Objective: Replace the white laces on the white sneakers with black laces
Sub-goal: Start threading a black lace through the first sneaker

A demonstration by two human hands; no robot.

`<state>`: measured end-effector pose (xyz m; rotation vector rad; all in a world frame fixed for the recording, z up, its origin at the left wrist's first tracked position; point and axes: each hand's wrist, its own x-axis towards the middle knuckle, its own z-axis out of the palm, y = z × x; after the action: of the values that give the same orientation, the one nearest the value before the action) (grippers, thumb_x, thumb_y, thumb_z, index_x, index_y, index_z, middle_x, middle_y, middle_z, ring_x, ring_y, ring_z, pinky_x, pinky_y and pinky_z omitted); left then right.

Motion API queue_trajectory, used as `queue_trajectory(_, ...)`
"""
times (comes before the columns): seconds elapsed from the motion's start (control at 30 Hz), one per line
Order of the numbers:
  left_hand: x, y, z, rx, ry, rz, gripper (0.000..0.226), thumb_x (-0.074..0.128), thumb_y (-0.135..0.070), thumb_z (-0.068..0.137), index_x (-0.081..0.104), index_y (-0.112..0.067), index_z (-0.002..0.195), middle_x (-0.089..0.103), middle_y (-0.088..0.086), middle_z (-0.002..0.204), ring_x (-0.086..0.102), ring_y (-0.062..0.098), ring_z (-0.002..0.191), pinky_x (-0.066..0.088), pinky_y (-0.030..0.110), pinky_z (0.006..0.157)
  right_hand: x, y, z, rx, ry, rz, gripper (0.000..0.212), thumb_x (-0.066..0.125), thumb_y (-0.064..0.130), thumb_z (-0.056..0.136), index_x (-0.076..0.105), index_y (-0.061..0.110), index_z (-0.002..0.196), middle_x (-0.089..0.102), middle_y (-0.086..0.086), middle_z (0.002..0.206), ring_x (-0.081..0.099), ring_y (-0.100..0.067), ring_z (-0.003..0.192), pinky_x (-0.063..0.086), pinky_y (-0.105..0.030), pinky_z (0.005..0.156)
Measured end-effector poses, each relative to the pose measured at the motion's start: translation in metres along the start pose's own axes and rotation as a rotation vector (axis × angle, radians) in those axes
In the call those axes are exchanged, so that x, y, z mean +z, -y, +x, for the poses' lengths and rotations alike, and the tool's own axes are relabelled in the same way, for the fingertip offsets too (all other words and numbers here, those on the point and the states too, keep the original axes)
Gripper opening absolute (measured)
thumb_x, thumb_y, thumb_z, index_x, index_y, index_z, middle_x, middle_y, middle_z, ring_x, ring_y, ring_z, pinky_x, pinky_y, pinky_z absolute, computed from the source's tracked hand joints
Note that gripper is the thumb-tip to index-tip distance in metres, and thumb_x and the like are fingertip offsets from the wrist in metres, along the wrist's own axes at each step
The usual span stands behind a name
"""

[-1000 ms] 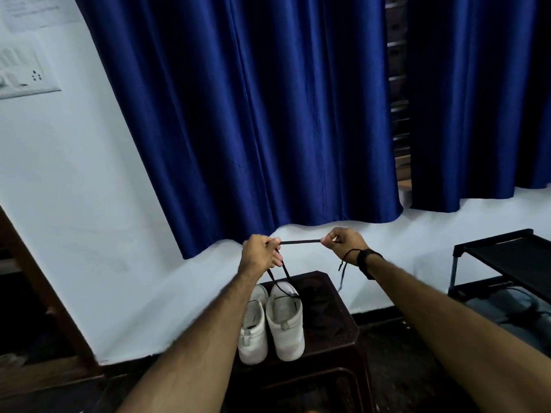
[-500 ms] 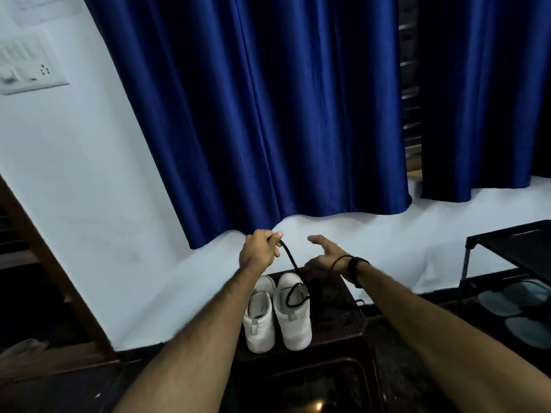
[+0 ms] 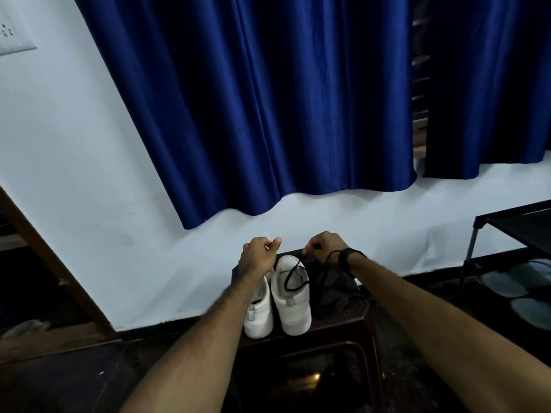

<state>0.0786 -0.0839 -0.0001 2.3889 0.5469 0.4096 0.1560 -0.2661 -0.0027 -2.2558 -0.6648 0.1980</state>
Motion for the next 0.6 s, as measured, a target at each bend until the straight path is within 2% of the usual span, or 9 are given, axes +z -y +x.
queue_trajectory(0.1,0.015,0.008,0.003,-0.032,0.072,0.117,0.038,0.062,-0.050,0.087,0.070,-0.012,0.084,0.072,0.002,0.092,0.062,0.025,0.104,0.050,0.035,0.089,0.007,-0.022,0.011,0.132,-0.065,0.018,0.017,0.057,0.016,0.090,0.073,0.015,0.094,0.073,-0.005,0.100,0.064,-0.022,0.100,0.046,-0.023,0.079)
queue_trajectory(0.2,0.025,0.010,0.003,-0.008,0.107,0.354,0.034,0.065,-0.047,0.082,0.072,-0.017,0.097,0.070,0.004,0.107,0.058,0.027,0.112,0.044,0.034,0.096,0.018,-0.023,0.017,0.176,-0.148,0.138,0.016,0.057,0.011,0.086,0.071,0.018,0.088,0.073,-0.003,0.096,0.065,-0.020,0.095,0.049,-0.024,0.082)
queue_trajectory(0.23,0.031,0.012,0.005,-0.007,0.118,0.419,0.034,0.064,-0.046,0.081,0.072,-0.017,0.097,0.069,0.004,0.107,0.057,0.027,0.113,0.042,0.035,0.097,0.025,-0.021,0.022,0.168,-0.168,0.211,0.016,0.057,0.009,0.086,0.072,0.016,0.086,0.073,-0.003,0.091,0.067,-0.019,0.088,0.052,-0.023,0.079)
queue_trajectory(0.3,0.044,0.021,0.010,-0.017,0.132,0.509,0.035,0.059,-0.044,0.078,0.070,-0.016,0.096,0.069,0.005,0.108,0.058,0.028,0.113,0.038,0.040,0.101,0.040,-0.011,0.031,0.163,-0.150,0.367,0.021,0.053,0.000,0.090,0.073,0.003,0.094,0.069,-0.007,0.077,0.063,-0.016,0.066,0.052,-0.018,0.059)
queue_trajectory(0.33,0.051,0.027,0.011,-0.028,0.128,0.518,0.034,0.057,-0.041,0.078,0.069,-0.015,0.097,0.068,0.006,0.111,0.057,0.027,0.114,0.037,0.043,0.102,0.047,-0.005,0.033,0.139,-0.123,0.388,0.024,0.050,-0.006,0.089,0.071,-0.003,0.099,0.067,-0.009,0.073,0.058,-0.012,0.057,0.049,-0.016,0.052)
queue_trajectory(0.37,0.058,0.033,0.011,-0.037,0.113,0.507,0.032,0.056,-0.040,0.080,0.067,-0.015,0.099,0.067,0.006,0.113,0.056,0.026,0.116,0.035,0.045,0.103,0.056,-0.002,0.038,0.100,-0.098,0.356,0.029,0.048,-0.012,0.086,0.071,-0.005,0.102,0.067,-0.010,0.073,0.056,-0.007,0.053,0.047,-0.015,0.051)
queue_trajectory(0.43,0.068,0.045,0.009,-0.034,0.039,0.481,0.027,0.053,-0.038,0.086,0.065,-0.018,0.099,0.065,0.004,0.114,0.052,0.025,0.120,0.031,0.046,0.101,0.071,0.003,0.043,0.050,-0.062,0.254,0.036,0.047,-0.011,0.081,0.074,0.001,0.100,0.072,-0.012,0.083,0.060,-0.003,0.059,0.051,-0.015,0.062)
queue_trajectory(0.5,0.074,0.052,0.007,-0.022,-0.026,0.488,0.023,0.052,-0.033,0.089,0.067,-0.019,0.097,0.066,0.003,0.112,0.052,0.026,0.120,0.030,0.044,0.097,0.082,0.005,0.043,0.058,-0.092,0.146,0.031,0.051,0.000,0.081,0.077,0.011,0.093,0.075,-0.007,0.092,0.067,-0.013,0.079,0.052,-0.020,0.076)
queue_trajectory(0.6,0.077,0.053,0.005,-0.023,-0.077,0.483,0.022,0.052,-0.025,0.085,0.070,-0.018,0.096,0.067,0.005,0.111,0.052,0.026,0.118,0.028,0.045,0.094,0.088,-0.001,0.041,0.091,-0.127,0.048,0.022,0.058,0.012,0.082,0.077,0.020,0.086,0.075,-0.003,0.092,0.068,-0.020,0.089,0.046,-0.018,0.073)
